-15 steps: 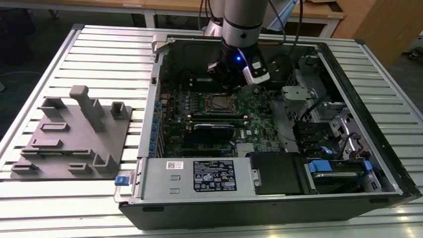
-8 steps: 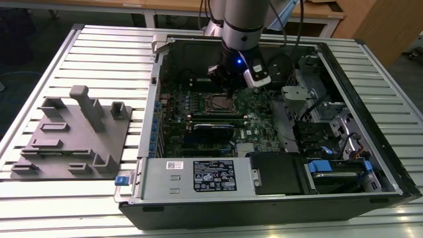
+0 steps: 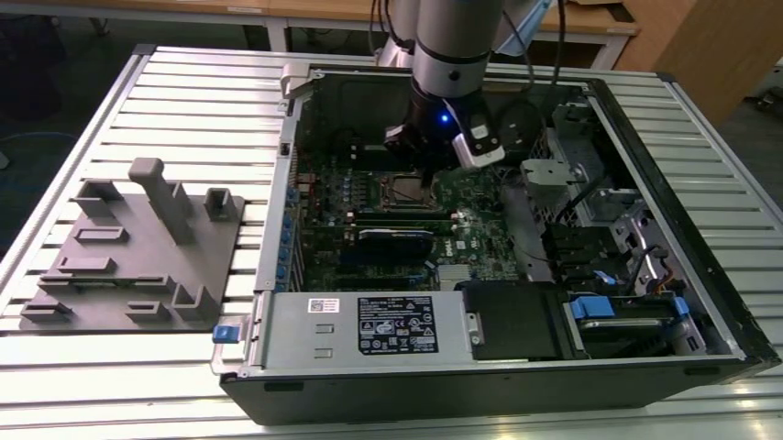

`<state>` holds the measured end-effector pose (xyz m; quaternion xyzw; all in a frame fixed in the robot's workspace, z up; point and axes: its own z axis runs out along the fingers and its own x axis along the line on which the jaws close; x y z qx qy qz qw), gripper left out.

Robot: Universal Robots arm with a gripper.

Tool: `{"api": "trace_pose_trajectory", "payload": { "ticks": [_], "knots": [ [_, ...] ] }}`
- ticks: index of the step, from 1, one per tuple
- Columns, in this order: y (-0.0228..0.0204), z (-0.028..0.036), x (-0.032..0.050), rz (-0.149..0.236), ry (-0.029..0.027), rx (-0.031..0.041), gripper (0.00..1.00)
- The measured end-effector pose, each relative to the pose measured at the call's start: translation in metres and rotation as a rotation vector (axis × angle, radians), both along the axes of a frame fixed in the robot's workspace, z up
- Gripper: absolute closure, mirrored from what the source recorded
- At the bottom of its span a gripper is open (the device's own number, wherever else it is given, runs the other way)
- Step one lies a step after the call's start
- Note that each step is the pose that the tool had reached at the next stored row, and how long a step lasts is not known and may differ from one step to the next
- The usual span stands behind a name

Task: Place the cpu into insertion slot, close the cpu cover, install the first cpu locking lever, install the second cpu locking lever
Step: 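Install the second cpu locking lever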

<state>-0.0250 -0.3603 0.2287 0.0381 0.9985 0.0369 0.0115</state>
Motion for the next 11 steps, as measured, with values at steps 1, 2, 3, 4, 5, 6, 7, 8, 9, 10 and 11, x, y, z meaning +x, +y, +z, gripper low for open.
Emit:
{"api": "trace_pose_trajectory", "payload": {
  "ticks": [1, 2, 3, 4, 5, 6, 7, 8, 9, 10, 11],
  "knots": [
    [0.0, 0.0027, 0.0, 0.0, 0.0002, 0.0002, 0.89],
    [0.0, 0.0049, 0.0, 0.0, 0.0003, 0.0004, 0.89],
    [-0.0001, 0.006, -0.0001, 0.0, 0.0004, 0.0005, 0.89],
    [-0.0002, 0.0062, 0.0, 0.0, 0.0004, 0.0011, 0.89],
    [-0.0008, 0.0062, 0.0, 0.0, 0.0004, 0.0022, 0.89],
    [-0.0016, 0.0062, 0.0, 0.0, 0.0005, 0.0022, 0.89],
    [-0.0029, 0.0062, 0.0, 0.0, 0.0006, 0.0021, 0.89],
    [-0.0047, 0.0062, 0.0, 0.0, 0.0006, 0.0021, 0.89],
    [-0.006, 0.0061, 0.0, 0.0, 0.0005, 0.0022, 0.89],
    [-0.0067, 0.0061, -0.0001, 0.0, 0.0005, 0.0022, 0.89],
    [-0.0067, 0.0061, -0.0001, 0.0, 0.0005, 0.0022, 0.89]
  ]
}}
